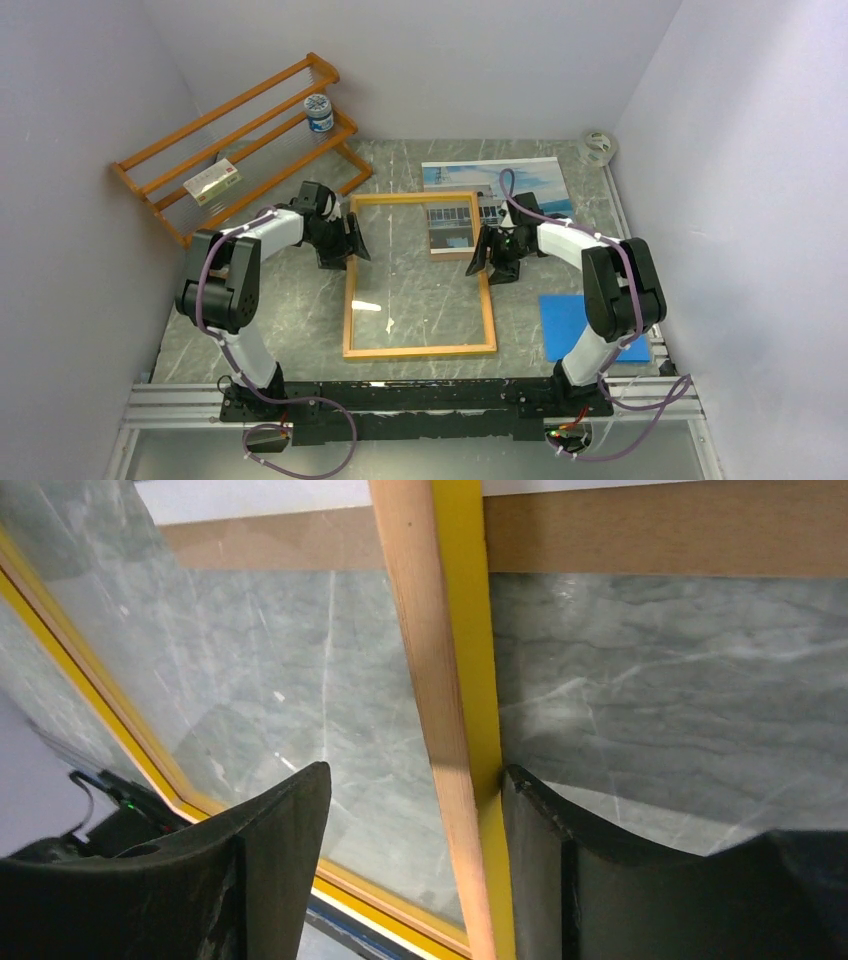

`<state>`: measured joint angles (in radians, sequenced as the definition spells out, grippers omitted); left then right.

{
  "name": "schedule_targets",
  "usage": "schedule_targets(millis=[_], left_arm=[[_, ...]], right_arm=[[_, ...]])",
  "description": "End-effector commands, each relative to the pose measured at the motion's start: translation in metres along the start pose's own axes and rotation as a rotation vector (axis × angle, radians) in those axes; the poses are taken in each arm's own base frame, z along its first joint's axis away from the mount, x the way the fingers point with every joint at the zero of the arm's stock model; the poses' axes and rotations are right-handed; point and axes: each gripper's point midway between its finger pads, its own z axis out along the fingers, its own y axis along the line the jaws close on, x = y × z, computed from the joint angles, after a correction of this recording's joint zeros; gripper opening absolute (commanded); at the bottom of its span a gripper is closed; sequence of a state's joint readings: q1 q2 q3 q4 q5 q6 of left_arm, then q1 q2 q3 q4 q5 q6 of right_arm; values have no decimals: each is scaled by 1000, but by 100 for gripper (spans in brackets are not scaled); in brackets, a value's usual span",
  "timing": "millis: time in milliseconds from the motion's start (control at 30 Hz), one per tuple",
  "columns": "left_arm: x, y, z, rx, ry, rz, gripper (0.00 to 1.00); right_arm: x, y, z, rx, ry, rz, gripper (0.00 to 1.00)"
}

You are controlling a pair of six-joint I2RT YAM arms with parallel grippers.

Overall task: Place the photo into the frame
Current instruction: Place the photo frame item in the photo frame, then pick up the photo at the center of the board.

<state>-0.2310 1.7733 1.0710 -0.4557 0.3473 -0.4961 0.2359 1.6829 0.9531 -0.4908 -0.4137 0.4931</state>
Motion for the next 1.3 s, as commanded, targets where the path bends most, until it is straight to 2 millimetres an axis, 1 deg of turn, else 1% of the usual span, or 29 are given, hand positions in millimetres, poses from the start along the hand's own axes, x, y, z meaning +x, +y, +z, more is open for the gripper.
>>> schedule_targets(millis=[0, 67, 100, 133, 200, 267, 300, 400, 500, 567, 600, 633, 700, 800, 933, 1033, 1100, 1133, 1167, 1267], left_arm=[[19, 0, -1, 43, 42, -61, 75], [21, -3, -4, 63, 42, -69, 74], [22, -3, -5, 67, 41, -71, 74], [21, -2, -7, 57, 36, -67, 74], [16, 4, -13, 7, 6, -51, 74], [8, 11, -23, -49, -34, -31, 75], [2, 13, -28, -72, -54, -18, 76], [-12, 14, -43, -124, -105, 11, 77], [-22, 9, -53, -127, -139, 30, 79], [-26, 5, -57, -120, -151, 36, 80], [-29, 3, -59, -112, -159, 40, 80], [-31, 0, -61, -104, -164, 44, 80], [-34, -8, -63, -68, -170, 54, 80], [-44, -34, -69, 35, -181, 84, 78], [-60, -87, -71, 218, -196, 138, 75], [-69, -128, -59, 299, -186, 191, 75], [-76, -156, -50, 351, -178, 225, 74], [-78, -170, -45, 383, -171, 241, 74], [-83, -191, -43, 425, -174, 263, 74], [-91, -231, -29, 509, -167, 308, 72]], right_arm=[[4, 25, 2, -110, 18, -72, 65], [8, 36, -1, -163, 27, -91, 64], [8, 37, -3, -168, 26, -87, 64], [7, 35, -4, -143, 18, -79, 64], [-7, 18, -9, -21, -47, -52, 64], [-23, 1, -18, 75, -119, -9, 65], [-31, -8, -24, 114, -158, 16, 66], [-61, -36, -52, 211, -297, 116, 67], [-87, -62, -83, 298, -449, 192, 70], [-101, -81, -101, 352, -535, 251, 72], [-106, -90, -108, 370, -567, 283, 73], [-112, -104, -116, 382, -600, 335, 74], [-122, -123, -127, 386, -643, 413, 75], [-135, -147, -137, 366, -692, 517, 74], [-150, -166, -141, 307, -735, 593, 69], [-158, -179, -139, 293, -742, 624, 67], [-160, -188, -137, 309, -733, 638, 68], [-163, -190, -136, 297, -730, 636, 69], [-165, -190, -133, 279, -722, 636, 69], [-168, -194, -126, 237, -730, 644, 68]])
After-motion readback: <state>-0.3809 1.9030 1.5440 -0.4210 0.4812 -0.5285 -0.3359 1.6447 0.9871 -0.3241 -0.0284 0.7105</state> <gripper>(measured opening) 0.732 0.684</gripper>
